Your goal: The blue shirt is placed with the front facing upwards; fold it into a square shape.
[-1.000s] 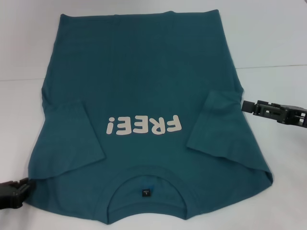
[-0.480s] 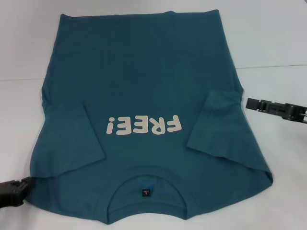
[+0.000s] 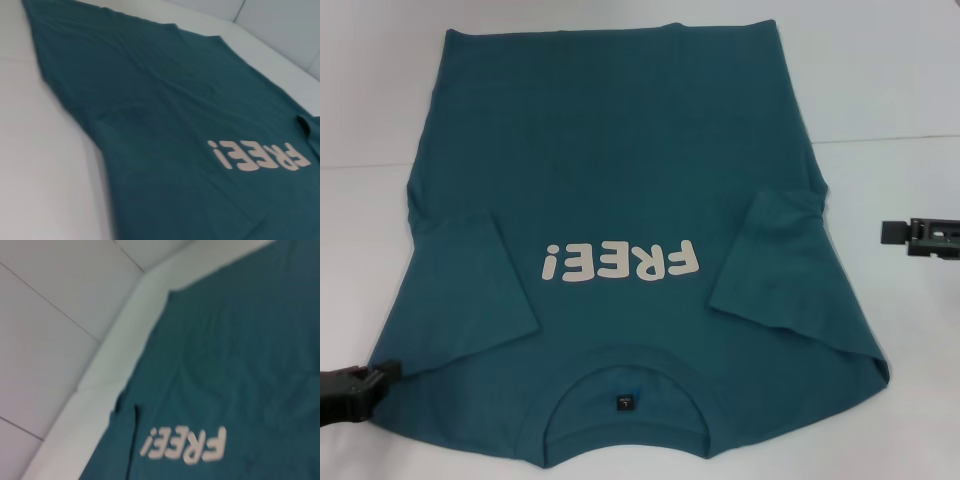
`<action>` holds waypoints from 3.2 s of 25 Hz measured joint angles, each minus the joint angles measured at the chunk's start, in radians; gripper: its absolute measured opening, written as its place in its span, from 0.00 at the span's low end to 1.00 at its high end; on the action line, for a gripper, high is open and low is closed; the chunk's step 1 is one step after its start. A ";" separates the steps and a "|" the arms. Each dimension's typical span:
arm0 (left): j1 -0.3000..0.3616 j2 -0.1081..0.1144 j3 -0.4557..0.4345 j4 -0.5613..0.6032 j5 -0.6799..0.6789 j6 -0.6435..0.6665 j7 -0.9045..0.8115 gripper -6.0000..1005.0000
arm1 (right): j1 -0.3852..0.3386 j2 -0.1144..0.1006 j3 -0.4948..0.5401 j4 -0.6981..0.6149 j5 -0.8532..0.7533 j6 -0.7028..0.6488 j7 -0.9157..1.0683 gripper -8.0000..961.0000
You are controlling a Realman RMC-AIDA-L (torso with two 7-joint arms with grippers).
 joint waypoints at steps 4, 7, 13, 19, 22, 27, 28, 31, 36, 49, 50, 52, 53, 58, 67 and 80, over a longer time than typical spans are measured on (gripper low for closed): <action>-0.004 0.001 0.000 -0.008 0.000 0.002 0.000 0.04 | 0.032 -0.029 0.002 -0.003 -0.066 -0.028 0.064 0.93; -0.003 0.001 0.000 -0.009 0.004 -0.001 0.000 0.04 | 0.039 -0.030 0.002 -0.003 -0.077 -0.030 0.072 0.93; 0.012 0.001 -0.022 -0.001 -0.015 -0.015 0.040 0.04 | 0.041 -0.022 0.003 -0.004 -0.085 -0.035 0.068 0.93; 0.009 0.000 -0.075 0.013 -0.028 -0.004 0.042 0.06 | 0.038 -0.020 0.048 -0.004 -0.083 -0.040 0.035 0.93; -0.002 0.001 -0.076 0.007 -0.016 -0.023 0.031 0.16 | 0.038 -0.020 0.082 -0.004 -0.083 -0.048 0.015 0.93; -0.010 0.001 -0.068 0.011 0.007 -0.044 0.013 0.35 | 0.037 -0.012 0.110 -0.004 -0.083 -0.049 -0.002 0.92; -0.010 0.001 -0.068 0.011 0.010 -0.046 0.013 0.39 | 0.037 -0.010 0.111 -0.004 -0.083 -0.049 -0.004 0.92; -0.008 0.002 -0.069 0.012 0.017 -0.048 0.012 0.50 | 0.037 -0.003 0.112 -0.003 -0.083 -0.049 -0.010 0.92; -0.001 0.004 -0.070 0.006 0.033 -0.049 0.012 0.67 | 0.034 0.004 0.116 -0.003 -0.083 -0.050 -0.012 0.92; -0.013 0.005 -0.064 -0.060 0.055 -0.053 0.018 0.93 | 0.041 0.005 0.116 -0.004 -0.083 -0.053 -0.017 0.92; -0.013 0.005 -0.061 -0.059 0.058 -0.052 0.017 0.92 | 0.042 0.005 0.117 -0.004 -0.083 -0.053 -0.017 0.92; -0.012 0.003 -0.062 -0.056 0.059 -0.047 0.015 0.89 | 0.043 0.005 0.118 -0.004 -0.083 -0.054 -0.017 0.92; -0.010 0.002 -0.062 -0.056 0.058 -0.043 0.014 0.88 | 0.044 0.005 0.118 -0.004 -0.083 -0.055 -0.017 0.92; -0.013 0.001 -0.058 -0.063 0.069 -0.032 0.004 0.73 | 0.044 0.005 0.118 -0.004 -0.083 -0.058 -0.017 0.92; -0.007 -0.003 -0.058 -0.062 0.068 -0.018 0.000 0.52 | 0.051 0.006 0.118 -0.004 -0.083 -0.061 -0.015 0.92; -0.013 -0.002 -0.066 -0.063 0.038 -0.001 0.000 0.04 | 0.052 0.013 0.118 -0.004 -0.083 -0.061 -0.011 0.91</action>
